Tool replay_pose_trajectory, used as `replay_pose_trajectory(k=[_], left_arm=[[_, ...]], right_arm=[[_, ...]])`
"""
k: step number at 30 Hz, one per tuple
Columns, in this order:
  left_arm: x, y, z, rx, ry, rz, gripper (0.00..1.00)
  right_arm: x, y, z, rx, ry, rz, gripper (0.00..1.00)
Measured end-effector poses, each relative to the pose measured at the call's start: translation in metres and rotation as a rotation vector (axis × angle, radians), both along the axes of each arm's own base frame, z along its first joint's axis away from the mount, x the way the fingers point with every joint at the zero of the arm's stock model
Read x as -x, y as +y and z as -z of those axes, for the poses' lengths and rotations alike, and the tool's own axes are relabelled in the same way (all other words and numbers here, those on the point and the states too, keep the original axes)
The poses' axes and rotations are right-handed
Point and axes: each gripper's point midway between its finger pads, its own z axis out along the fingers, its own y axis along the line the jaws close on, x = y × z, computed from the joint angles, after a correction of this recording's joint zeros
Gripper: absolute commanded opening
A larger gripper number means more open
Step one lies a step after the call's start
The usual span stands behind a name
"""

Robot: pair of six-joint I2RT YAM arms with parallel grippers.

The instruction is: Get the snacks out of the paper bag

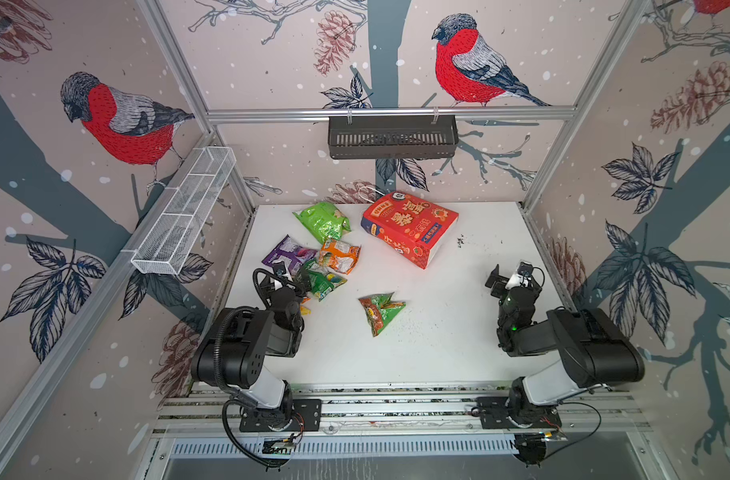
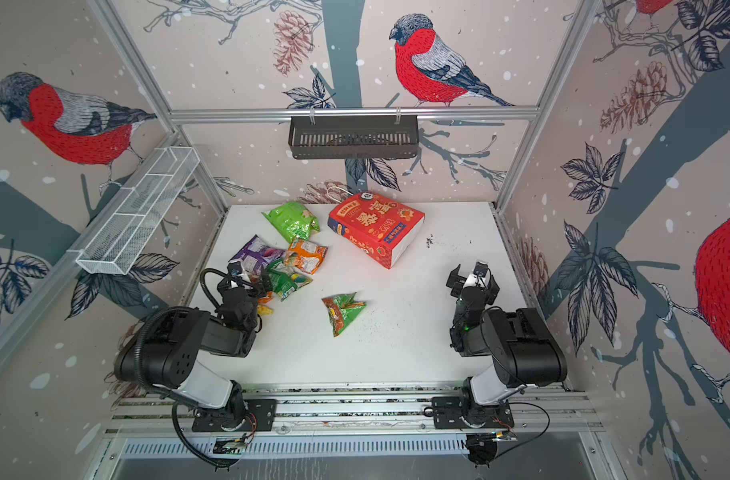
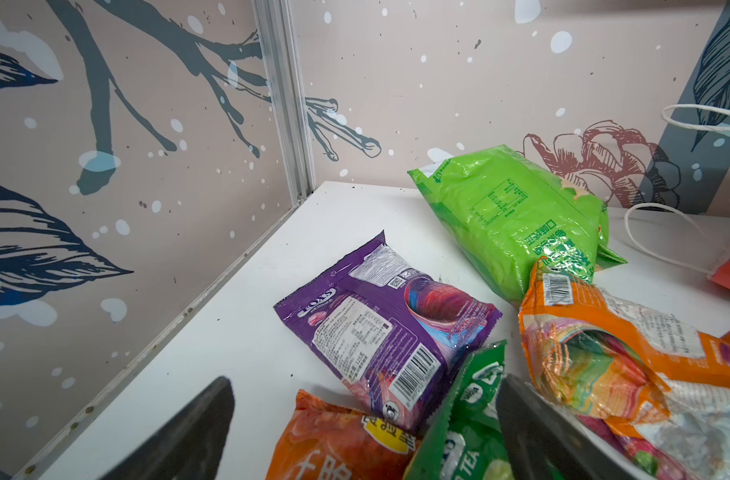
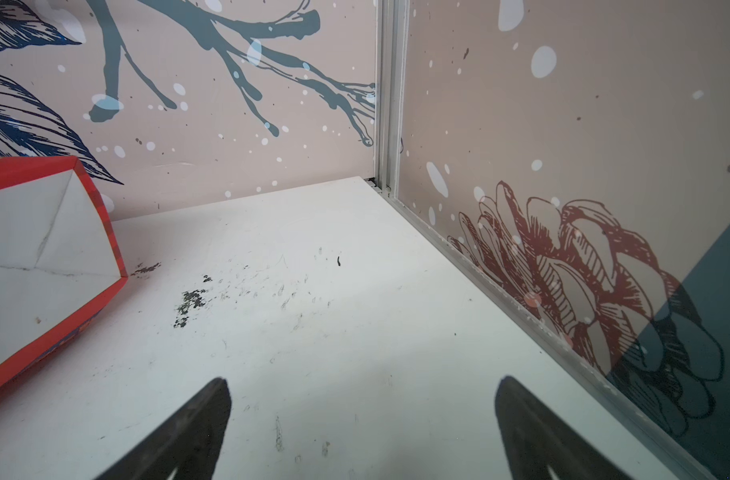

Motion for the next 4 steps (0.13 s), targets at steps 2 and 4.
replay_pose_trajectory(k=[2,4], left_arm=[[-0.0004,0.0000,-0.0003,0.000,0.000,0.000,0.98],[-0.0004,0.0000,-0.0003,0.000,0.000,0.000,0.98]], right_arm=[[-0.0001,0.0000,-0.0011,0.000,-0.005,0.000,1.00],[-0.0001,0.0000,-0.0026,-0.001,-0.012,0.000,1.00]])
